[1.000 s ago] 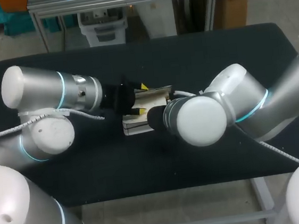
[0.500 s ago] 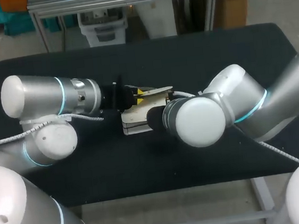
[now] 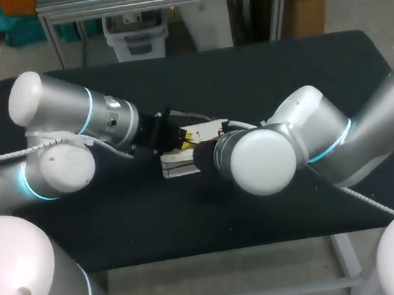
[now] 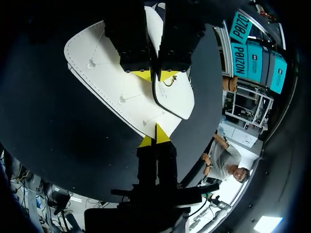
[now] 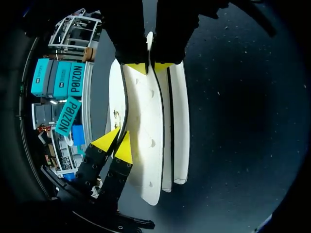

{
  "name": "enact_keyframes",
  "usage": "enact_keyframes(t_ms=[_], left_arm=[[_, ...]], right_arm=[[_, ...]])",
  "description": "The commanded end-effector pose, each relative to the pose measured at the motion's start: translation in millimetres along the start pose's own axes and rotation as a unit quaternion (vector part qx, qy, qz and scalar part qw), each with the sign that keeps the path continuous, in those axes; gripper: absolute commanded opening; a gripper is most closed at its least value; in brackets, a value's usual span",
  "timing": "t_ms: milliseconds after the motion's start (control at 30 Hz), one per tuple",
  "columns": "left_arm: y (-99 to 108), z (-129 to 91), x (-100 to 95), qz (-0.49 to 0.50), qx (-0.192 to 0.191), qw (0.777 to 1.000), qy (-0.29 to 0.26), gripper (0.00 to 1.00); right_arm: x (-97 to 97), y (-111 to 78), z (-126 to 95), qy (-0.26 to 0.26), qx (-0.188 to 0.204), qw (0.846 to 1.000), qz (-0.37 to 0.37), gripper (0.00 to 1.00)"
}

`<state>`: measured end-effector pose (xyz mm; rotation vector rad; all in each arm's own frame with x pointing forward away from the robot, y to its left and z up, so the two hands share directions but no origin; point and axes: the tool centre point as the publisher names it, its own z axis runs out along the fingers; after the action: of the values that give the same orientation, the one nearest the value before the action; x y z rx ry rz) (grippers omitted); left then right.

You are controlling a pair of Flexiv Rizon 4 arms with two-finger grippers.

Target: Pick up the bag, open it, inspect its contents, close it, and place it on the opposite side

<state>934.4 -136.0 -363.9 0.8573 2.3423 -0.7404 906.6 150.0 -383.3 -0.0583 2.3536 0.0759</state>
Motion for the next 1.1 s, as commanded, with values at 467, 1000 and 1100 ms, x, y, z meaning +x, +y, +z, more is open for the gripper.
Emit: enact_keyframes(t_ms=[467,1000,1100], left_arm=[[-6.2,14.5,0.0,0.016,0.012,0.997,0.073,0.00],[-2.7,-18.4,-7.4,-0.006,0.041,0.999,0.016,0.36],[-1.8,-22.4,-17.0,-0.024,0.039,0.999,-0.026,0.39]], right_arm=[[4.3,1.5,3.4,-0.007,0.002,1.000,-0.001,0.00],[3.8,-1.2,2.7,-0.008,0.006,1.000,0.002,0.00],[3.2,-1.0,2.1,-0.009,0.006,1.000,0.002,0.00]])
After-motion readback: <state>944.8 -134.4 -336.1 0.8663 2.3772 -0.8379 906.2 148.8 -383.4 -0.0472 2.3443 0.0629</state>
